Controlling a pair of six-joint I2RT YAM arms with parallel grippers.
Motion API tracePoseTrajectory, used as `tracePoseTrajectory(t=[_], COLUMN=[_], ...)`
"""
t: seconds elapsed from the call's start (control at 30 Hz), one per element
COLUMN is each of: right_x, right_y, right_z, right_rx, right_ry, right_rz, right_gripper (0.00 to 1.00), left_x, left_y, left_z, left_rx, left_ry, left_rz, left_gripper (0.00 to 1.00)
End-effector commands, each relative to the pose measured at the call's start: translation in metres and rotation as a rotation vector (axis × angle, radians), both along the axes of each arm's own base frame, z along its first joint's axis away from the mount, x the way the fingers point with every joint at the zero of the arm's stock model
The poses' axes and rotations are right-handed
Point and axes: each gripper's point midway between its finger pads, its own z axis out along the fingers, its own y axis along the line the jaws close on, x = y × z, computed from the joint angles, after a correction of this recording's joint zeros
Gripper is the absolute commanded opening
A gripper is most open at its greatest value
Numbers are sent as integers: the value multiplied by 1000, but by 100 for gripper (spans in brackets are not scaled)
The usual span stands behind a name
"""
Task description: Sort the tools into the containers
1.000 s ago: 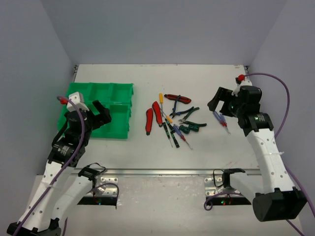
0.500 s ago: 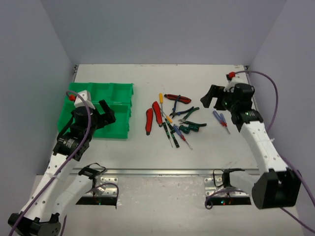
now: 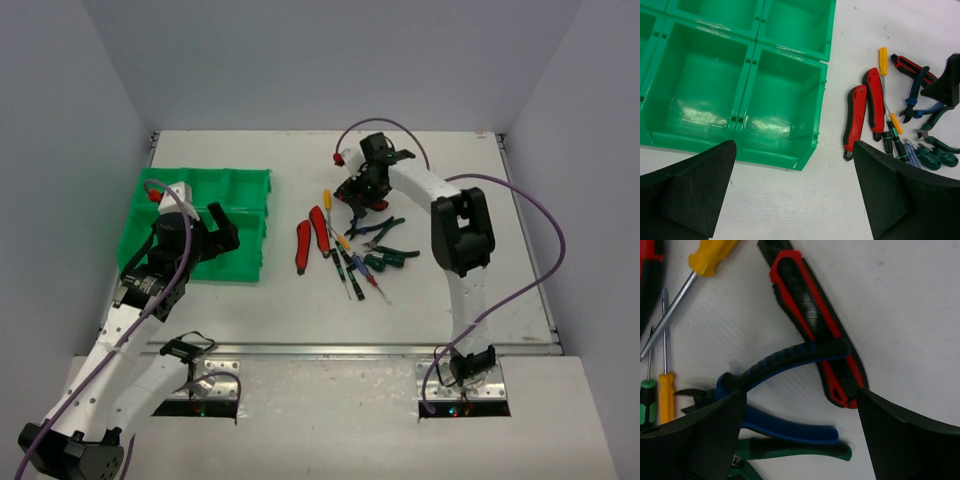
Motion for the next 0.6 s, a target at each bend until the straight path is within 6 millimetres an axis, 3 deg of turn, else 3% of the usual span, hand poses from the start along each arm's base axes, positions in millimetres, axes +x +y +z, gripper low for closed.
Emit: tracePoseTrajectory(t=[0.0,0.13,0.37,0.47,0.57], right_x=[20,24,18,21,15], right_y=[-10,-10,-5,-12,-13], right_z=[14,-9,-4,-18,-31], right_rx=[-39,-66,-1,-1,34], right_ry=[-59,-31,-29,6,59], right_rz=[102,130,170,169,174], right_gripper=[90,85,84,83,69], left_x=[4,5,5,5,5], left_y=[-3,-2,-2,-3,-3], left_z=[11,10,10,8,8], left_rx=[-1,1,1,2,1], left_ry=[-49,-46,-47,-38,-39], left_rz=[-15,-12,-9,-14,-12], left_gripper=[100,100,100,100,100])
